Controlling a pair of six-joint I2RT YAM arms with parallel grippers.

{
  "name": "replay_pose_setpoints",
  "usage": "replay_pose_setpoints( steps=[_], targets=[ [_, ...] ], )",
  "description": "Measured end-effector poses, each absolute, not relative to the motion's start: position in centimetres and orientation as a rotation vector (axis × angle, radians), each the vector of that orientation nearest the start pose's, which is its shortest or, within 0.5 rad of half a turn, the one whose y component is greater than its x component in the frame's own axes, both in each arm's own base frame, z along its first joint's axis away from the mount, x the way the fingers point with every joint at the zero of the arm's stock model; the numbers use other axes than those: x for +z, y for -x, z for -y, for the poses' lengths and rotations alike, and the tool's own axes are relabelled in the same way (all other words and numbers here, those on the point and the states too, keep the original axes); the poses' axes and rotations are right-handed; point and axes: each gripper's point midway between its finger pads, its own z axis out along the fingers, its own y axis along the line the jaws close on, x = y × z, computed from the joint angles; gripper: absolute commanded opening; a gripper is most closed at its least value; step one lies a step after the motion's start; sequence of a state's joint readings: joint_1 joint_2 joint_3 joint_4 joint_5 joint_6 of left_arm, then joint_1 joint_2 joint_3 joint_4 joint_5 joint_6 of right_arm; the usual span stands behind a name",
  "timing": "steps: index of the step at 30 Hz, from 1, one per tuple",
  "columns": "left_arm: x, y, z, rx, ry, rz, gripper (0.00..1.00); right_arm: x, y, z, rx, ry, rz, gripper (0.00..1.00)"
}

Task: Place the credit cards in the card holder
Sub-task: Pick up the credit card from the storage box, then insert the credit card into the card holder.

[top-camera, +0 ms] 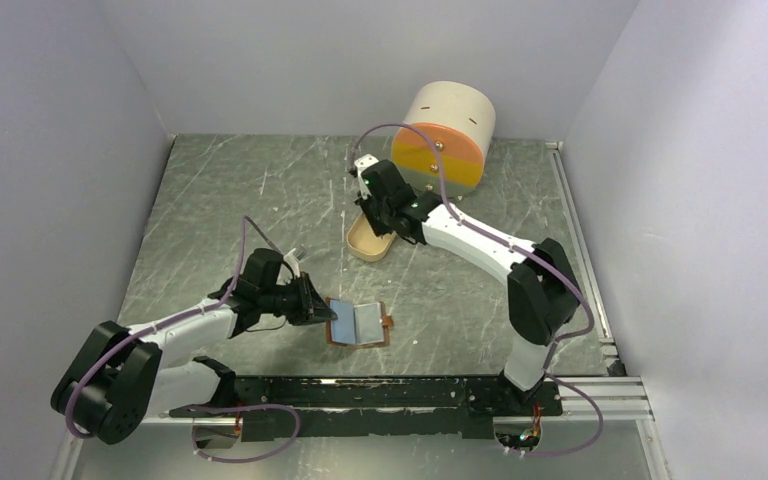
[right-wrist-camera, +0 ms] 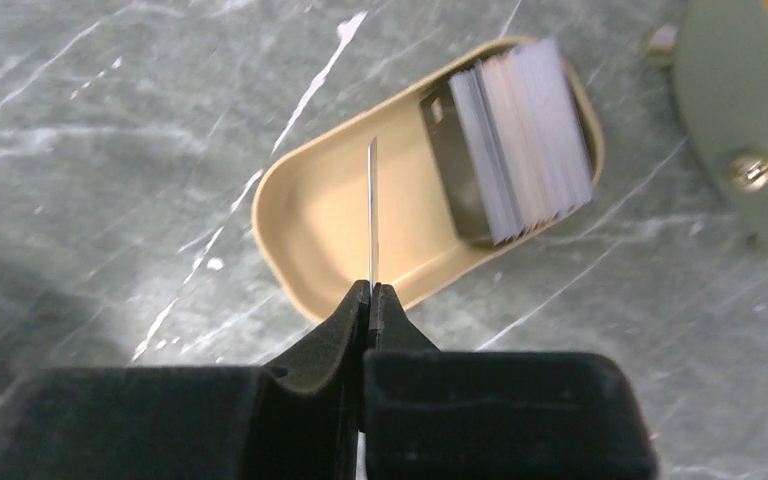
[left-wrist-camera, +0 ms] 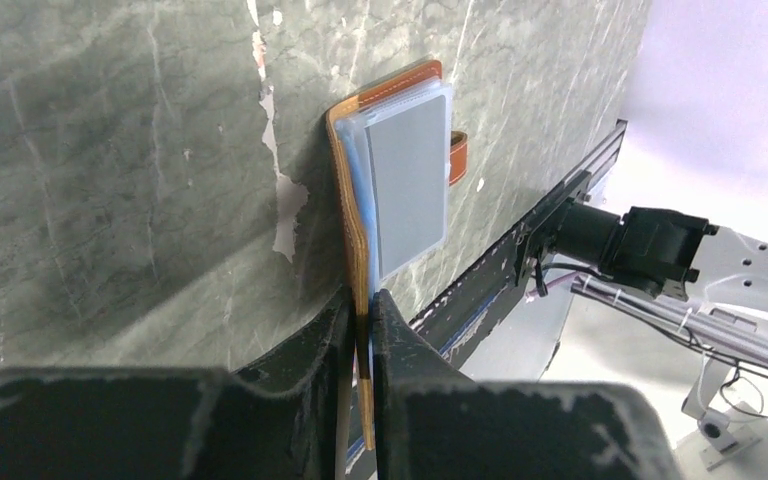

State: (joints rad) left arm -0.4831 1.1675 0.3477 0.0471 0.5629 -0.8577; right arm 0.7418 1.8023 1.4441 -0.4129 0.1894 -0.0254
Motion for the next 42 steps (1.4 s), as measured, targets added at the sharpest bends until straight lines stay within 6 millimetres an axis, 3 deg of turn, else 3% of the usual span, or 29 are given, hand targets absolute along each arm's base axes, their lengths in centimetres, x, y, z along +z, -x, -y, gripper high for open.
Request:
replay_pose_setpoints(
  steps=[5, 16, 24, 31, 42],
  targets=[
    [4.5, -17.2, 22.8, -1.282, 0.267, -2.587, 0.15, 13.2, -34.1, -29.7, 0.311, 0.671, -2.282, 0.0],
    [3.4, -18.2, 23.0, -1.266, 0.358, -2.592, 0.32, 12.5, -25.1, -29.4, 0.806, 0.377, -2.33, 0.0],
    [3.2, -18.4, 22.6, -1.234, 0.365, -2.582, 0.28, 9.5, -19.8, -29.6, 1.01, 0.235, -2.385, 0.0],
    [2.9, -17.8, 22.1, -1.216, 0.365, -2.581, 0.17, 7.9, -18.5, -29.4, 1.091, 0.116, -2.397, 0.0],
    [2.6, -17.5, 22.0, -1.211, 0.366, -2.589, 0.17, 6.5, -18.1, -29.8, 1.172, 0.03, -2.394, 0.0]
  ],
)
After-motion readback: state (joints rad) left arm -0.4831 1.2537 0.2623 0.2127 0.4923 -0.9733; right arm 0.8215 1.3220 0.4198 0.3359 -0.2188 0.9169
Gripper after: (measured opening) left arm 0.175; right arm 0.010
